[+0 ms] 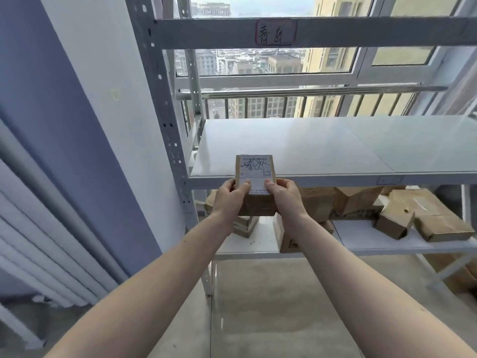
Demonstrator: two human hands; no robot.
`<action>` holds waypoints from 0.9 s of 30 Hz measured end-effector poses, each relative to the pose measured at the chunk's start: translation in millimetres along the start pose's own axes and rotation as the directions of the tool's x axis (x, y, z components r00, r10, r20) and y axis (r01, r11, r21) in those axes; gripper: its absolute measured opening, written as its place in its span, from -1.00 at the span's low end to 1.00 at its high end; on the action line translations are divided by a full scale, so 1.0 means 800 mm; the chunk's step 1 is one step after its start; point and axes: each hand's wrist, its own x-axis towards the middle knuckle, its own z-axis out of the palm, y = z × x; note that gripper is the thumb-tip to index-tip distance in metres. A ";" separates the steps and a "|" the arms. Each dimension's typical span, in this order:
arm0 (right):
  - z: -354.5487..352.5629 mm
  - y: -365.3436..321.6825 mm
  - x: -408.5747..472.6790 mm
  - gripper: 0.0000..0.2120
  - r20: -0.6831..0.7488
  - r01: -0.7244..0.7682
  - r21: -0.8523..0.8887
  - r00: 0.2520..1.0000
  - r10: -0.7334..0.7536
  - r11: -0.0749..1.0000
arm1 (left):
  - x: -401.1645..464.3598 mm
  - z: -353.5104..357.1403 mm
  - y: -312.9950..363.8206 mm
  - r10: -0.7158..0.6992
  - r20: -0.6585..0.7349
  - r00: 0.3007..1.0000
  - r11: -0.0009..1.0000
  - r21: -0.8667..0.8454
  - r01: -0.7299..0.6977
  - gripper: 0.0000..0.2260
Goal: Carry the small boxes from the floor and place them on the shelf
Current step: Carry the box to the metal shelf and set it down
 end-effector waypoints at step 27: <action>0.067 -0.029 0.288 -0.69 0.100 -0.058 -0.077 0.993 0.065 0.995 | 0.282 0.023 0.012 -0.011 -0.057 0.998 0.999 0.037 0.014 -0.63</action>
